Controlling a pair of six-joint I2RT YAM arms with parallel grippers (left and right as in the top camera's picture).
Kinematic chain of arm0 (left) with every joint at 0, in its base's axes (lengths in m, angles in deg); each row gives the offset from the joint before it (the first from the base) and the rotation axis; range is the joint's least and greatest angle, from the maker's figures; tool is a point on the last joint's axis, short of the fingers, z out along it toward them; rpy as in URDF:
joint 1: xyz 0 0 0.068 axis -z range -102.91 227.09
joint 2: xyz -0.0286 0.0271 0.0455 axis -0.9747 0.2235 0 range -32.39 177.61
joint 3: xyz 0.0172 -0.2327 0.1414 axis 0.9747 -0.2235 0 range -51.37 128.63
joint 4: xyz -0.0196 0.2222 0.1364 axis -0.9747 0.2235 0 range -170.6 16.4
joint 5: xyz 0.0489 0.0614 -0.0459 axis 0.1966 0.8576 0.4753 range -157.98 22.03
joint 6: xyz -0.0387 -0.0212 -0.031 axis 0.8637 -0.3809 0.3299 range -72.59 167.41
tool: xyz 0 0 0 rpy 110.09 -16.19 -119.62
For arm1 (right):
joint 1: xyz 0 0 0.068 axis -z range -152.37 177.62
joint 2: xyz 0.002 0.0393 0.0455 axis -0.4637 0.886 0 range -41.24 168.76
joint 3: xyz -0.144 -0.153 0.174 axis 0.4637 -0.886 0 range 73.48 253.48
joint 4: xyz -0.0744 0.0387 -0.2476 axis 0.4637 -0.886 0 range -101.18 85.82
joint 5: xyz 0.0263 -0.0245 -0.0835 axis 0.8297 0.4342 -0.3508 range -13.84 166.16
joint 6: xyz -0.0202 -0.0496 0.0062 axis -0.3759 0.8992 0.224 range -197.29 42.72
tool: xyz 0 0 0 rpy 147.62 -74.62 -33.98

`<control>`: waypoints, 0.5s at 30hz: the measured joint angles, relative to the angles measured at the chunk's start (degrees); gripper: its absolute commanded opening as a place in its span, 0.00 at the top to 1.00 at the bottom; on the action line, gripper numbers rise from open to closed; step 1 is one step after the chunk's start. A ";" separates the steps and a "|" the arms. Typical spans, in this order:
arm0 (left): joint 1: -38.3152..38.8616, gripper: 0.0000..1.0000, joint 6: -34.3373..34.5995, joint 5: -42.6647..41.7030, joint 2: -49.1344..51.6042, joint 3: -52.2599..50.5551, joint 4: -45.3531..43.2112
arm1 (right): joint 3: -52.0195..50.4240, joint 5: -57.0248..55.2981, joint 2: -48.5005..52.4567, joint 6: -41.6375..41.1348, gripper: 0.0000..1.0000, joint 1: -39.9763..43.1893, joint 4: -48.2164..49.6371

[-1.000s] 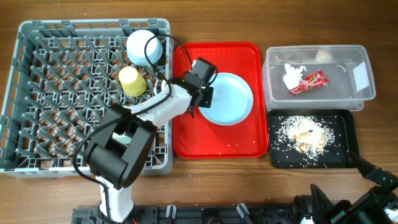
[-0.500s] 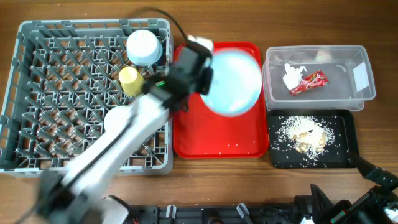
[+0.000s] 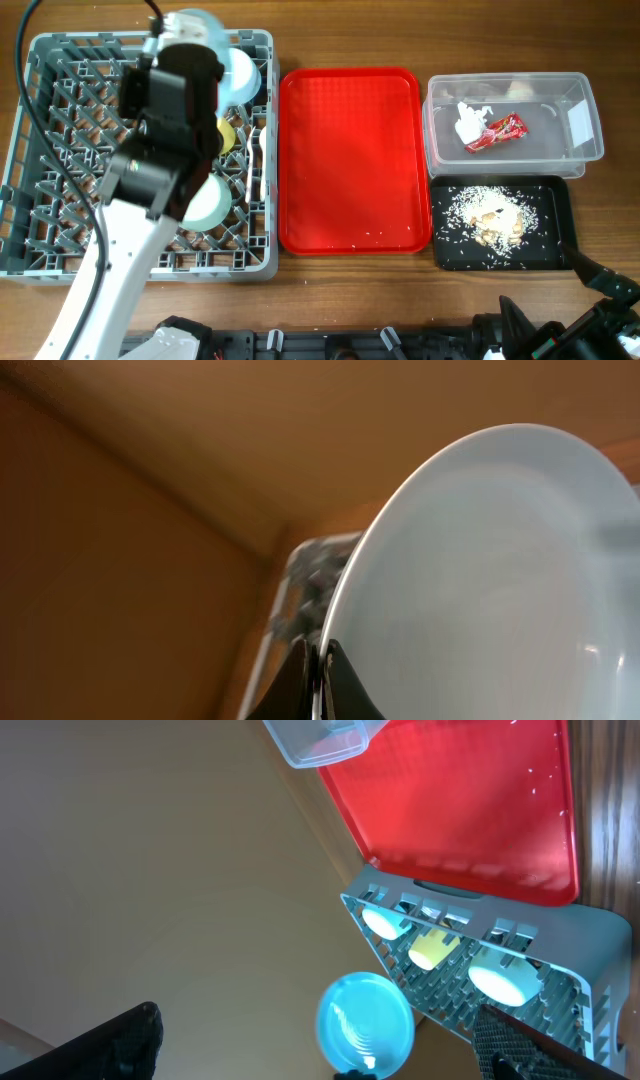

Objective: Sort waste into correct bins and load items into the dishwasher rack
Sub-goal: 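Lift the plate and carry it over the rack's back row, then lower the plate upright into the rack slots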

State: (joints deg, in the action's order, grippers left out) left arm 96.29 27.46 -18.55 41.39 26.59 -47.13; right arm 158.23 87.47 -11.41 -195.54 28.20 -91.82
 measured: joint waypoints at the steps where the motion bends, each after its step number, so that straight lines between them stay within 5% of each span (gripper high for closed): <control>1: -1.75 0.96 -0.76 1.31 1.44 0.00 -0.07 | 0.00 0.00 0.00 0.00 0.00 0.00 0.00; 15: -8.85 0.96 -23.02 8.15 17.38 -0.26 -14.03 | 0.00 0.00 0.00 0.00 0.00 0.00 0.00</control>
State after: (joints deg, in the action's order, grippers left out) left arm 87.43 4.45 -10.39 58.77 26.32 -61.16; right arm 158.23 87.47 -11.41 -195.54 28.20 -91.82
